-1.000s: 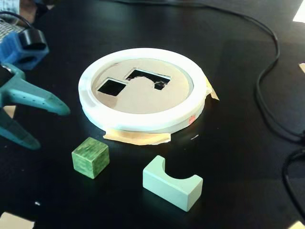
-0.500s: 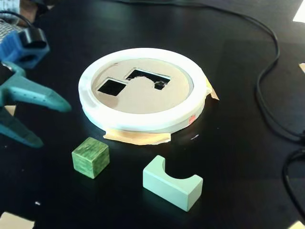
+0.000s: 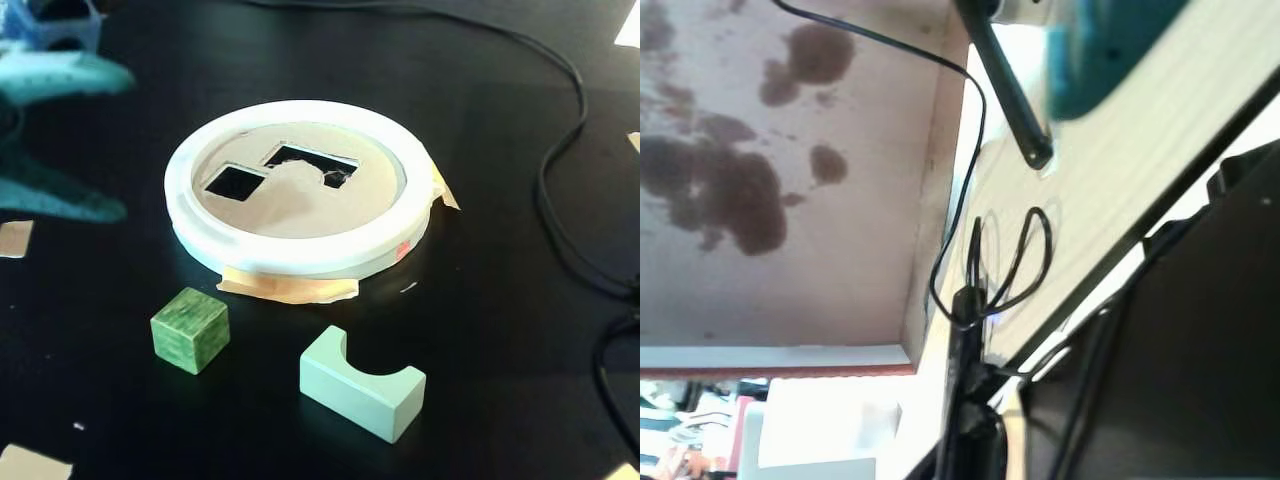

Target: Pick up the U shape block and drop it in corresponding U shaped hole

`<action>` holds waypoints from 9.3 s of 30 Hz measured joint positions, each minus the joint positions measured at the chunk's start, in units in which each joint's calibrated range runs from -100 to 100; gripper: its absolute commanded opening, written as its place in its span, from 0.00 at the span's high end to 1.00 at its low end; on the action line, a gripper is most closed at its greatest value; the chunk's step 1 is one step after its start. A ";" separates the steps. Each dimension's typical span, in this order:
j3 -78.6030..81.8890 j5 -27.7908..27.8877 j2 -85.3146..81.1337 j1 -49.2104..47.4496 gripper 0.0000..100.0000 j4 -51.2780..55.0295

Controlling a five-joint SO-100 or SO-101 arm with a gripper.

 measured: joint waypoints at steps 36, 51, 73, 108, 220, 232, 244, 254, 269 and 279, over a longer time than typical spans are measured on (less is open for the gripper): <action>-91.75 26.72 120.29 -0.40 0.05 19.01; -101.42 26.72 131.16 0.30 0.58 19.01; -101.42 26.72 131.16 0.30 0.92 19.30; -101.42 -18.41 92.20 -5.99 0.92 58.20; -113.03 -68.57 130.99 -47.55 0.33 31.72; -113.03 -62.27 121.18 -46.25 0.33 34.63; -113.03 -61.93 114.13 -48.15 0.19 34.63; -113.03 -68.72 110.30 -61.64 0.00 34.63; -117.42 -72.63 124.21 -66.13 0.00 16.78; -117.62 -70.43 132.86 -61.04 0.00 16.10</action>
